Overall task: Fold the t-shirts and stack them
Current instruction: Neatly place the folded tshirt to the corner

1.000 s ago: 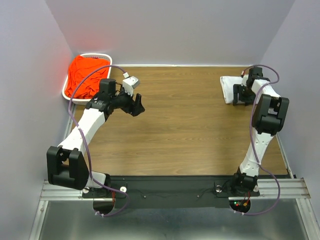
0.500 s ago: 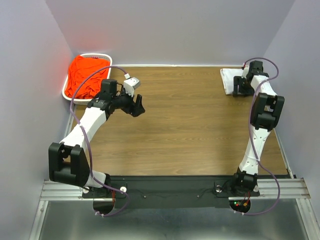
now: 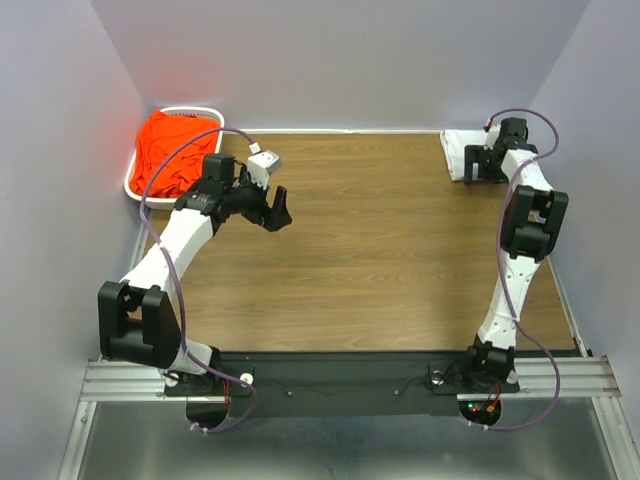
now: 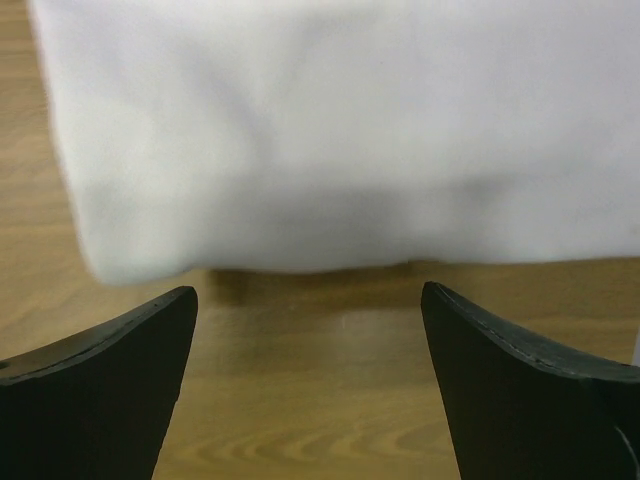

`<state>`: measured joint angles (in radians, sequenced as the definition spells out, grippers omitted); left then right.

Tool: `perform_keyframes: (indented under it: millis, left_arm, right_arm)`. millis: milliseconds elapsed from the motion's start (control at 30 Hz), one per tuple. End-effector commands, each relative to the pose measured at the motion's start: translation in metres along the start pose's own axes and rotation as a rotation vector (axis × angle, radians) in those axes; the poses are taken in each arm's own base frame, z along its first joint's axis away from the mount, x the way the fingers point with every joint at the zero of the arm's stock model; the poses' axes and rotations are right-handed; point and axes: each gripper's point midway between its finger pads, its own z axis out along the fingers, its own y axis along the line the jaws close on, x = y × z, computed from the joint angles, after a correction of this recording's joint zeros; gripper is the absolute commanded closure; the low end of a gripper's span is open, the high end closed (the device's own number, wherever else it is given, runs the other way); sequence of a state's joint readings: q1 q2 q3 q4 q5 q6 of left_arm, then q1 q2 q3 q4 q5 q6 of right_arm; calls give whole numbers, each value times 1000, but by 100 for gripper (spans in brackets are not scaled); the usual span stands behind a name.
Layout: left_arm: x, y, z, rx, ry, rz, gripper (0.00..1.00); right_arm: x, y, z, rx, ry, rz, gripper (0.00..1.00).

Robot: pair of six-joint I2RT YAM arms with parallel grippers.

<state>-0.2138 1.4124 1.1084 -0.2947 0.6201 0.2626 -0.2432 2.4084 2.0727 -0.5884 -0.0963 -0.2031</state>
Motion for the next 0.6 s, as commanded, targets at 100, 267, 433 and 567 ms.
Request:
perform_keyframes:
  millis: [100, 267, 433, 567]
  left_arm:
    - [-72, 29, -19, -157, -110, -19, 1]
    - [-75, 28, -15, -127, -107, -34, 1]
    - [-49, 45, -10, -216, -53, -53, 1]
    - [-30, 47, -13, -244, -27, -39, 1]
  right_arm:
    - [-95, 28, -149, -98, -292, -36, 0]
    - [-80, 72, -222, -209, -290, -72, 0]
    - [-24, 120, -250, -311, -216, -79, 0]
    - [48, 165, -248, -412, -91, -104, 0]
